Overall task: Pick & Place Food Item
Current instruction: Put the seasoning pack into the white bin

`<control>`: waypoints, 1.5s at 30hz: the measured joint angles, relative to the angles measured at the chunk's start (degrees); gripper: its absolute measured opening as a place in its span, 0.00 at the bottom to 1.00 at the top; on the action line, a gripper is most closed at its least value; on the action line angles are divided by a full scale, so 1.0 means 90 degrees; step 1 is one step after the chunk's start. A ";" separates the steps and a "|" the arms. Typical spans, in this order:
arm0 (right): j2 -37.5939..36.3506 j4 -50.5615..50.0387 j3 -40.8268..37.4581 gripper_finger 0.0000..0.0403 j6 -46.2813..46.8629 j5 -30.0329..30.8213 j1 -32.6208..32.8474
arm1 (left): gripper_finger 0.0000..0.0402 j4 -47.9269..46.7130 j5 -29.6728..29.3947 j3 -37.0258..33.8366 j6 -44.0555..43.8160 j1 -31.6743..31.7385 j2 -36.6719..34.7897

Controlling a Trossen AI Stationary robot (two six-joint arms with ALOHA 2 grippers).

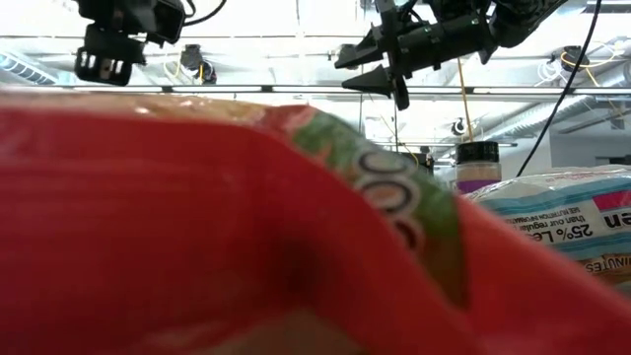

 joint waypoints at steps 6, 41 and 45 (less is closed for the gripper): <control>0.0000 -0.0137 0.0000 0.45 -0.0044 0.0001 0.0000 | 0.38 -0.1744 -0.0848 0.1061 0.0456 -0.0207 0.0587; 0.0000 -0.0163 0.0000 0.45 -0.0230 0.0021 -0.0002 | 0.38 -0.2730 -0.1950 0.1740 0.1899 -0.0451 0.2910; 0.0000 -0.0162 0.0000 0.45 -0.0228 0.0021 -0.0005 | 0.38 -0.2791 -0.1959 0.1738 0.1942 -0.0451 0.3024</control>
